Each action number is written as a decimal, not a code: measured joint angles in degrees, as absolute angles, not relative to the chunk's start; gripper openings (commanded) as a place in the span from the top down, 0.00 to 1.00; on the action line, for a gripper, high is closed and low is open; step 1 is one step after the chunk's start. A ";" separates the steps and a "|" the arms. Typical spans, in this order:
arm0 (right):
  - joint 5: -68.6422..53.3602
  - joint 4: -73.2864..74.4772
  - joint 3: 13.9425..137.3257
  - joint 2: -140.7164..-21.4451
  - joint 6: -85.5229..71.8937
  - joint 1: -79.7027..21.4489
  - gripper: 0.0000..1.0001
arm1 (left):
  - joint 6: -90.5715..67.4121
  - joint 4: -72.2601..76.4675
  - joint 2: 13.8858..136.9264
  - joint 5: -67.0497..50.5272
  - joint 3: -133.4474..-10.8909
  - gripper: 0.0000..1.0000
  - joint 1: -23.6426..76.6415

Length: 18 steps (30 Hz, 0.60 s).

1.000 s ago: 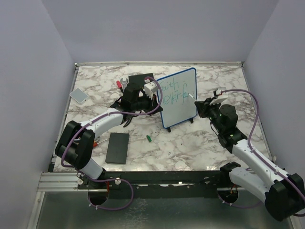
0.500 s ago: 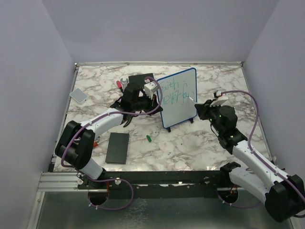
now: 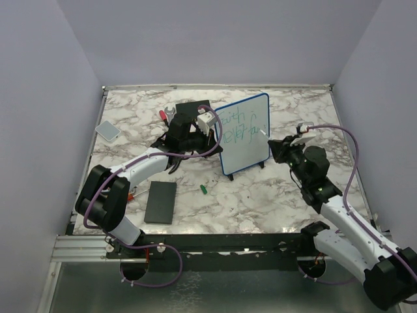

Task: Write a sentence on the whiteboard

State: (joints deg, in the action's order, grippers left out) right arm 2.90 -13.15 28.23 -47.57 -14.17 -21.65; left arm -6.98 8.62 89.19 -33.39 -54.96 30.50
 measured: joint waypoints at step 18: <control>2.92 -16.73 30.48 -52.49 -13.04 -21.65 1.00 | -7.01 8.62 89.19 -33.36 -54.96 1.00 30.50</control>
